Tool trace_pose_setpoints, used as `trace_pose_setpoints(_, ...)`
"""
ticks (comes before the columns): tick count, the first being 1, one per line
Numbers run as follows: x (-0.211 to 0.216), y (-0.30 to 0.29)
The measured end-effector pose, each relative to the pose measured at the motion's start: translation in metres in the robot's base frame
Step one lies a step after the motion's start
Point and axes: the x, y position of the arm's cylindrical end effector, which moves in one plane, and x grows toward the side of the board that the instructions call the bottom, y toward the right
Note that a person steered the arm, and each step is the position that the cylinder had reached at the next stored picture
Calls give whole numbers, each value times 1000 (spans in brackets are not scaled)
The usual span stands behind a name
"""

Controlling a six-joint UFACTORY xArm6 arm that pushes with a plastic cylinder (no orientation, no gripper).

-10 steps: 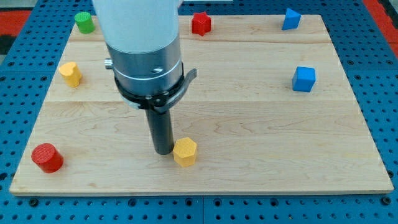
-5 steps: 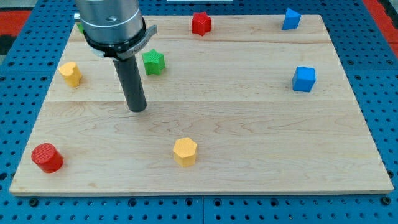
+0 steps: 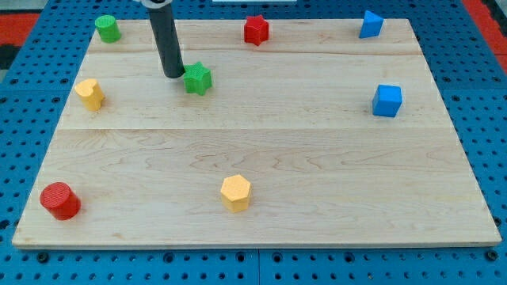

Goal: Push the green star to the bottom right

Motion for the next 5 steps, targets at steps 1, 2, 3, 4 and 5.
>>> trace_pose_setpoints(1,-4,5)
trace_pose_setpoints(2,0,6)
trace_pose_setpoints(3,7,16)
trace_pose_setpoints(4,15,36)
trace_pose_setpoints(5,20,56)
